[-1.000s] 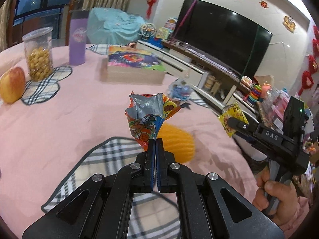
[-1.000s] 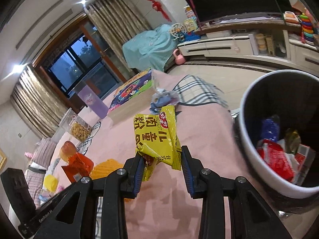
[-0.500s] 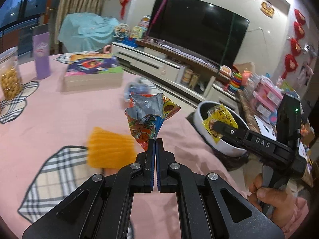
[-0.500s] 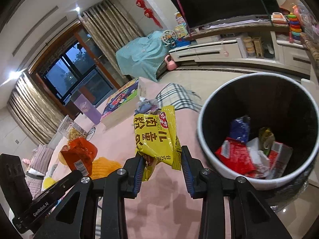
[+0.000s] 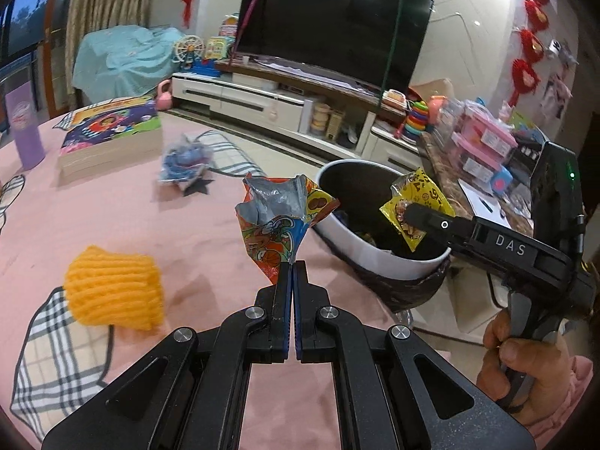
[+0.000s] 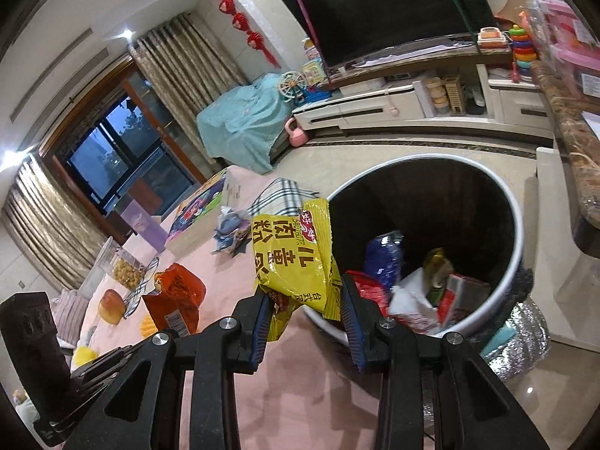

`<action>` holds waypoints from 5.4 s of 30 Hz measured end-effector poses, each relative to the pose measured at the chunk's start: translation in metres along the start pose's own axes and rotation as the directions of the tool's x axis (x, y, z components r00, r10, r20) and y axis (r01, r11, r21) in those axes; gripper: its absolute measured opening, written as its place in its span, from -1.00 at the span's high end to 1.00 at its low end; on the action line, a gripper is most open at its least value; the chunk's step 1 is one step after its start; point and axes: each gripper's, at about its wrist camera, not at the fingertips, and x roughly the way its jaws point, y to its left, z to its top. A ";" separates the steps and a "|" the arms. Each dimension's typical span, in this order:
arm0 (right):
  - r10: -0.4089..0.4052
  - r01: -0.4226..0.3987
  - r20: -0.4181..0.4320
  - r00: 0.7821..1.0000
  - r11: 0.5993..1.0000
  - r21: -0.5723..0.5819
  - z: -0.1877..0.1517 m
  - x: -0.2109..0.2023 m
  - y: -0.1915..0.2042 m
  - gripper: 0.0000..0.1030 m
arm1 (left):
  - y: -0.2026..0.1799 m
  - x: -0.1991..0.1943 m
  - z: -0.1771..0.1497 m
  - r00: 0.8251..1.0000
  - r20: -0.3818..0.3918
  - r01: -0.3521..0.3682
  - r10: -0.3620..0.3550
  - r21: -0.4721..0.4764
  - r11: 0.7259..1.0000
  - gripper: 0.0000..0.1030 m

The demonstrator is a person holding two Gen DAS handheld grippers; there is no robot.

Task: Collect trash
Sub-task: 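Carry the Ovaltine packet and yellow chip bag over the bin and open both tools, then move both open tools back toward the orange foam sleeve and crumpled wrapper, then grasp the orange mesh foam sleeve with the left tool while the right tool grasps the crumpled plastic wrapper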

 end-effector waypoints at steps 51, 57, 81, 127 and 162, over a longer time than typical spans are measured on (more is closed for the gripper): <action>-0.088 0.089 -0.039 0.995 0.996 0.021 0.030 -0.008 -0.065 0.26 | -0.093 0.063 0.034 0.997 -0.066 0.053 -0.043 0.150 0.987 0.99; -0.103 0.104 -0.056 0.993 0.995 0.015 0.034 0.000 -0.065 0.23 | -0.092 0.070 0.038 0.996 -0.078 0.054 -0.044 0.129 0.990 0.97; -0.082 0.082 -0.023 0.996 0.996 0.024 0.021 -0.010 -0.043 -0.68 | -0.035 0.038 0.004 0.998 -0.063 0.006 -0.007 -0.009 1.000 0.08; 0.093 -0.112 -0.149 0.984 0.986 -0.126 -0.035 0.060 0.091 -0.75 | 0.169 -0.007 -0.029 0.962 -0.076 -0.274 0.264 -0.350 0.896 -0.01; -0.032 -0.014 -0.204 0.979 0.975 -0.220 0.025 0.224 0.116 0.07 | 0.203 0.023 -0.008 0.977 -0.046 -0.204 0.207 -0.471 0.858 -0.39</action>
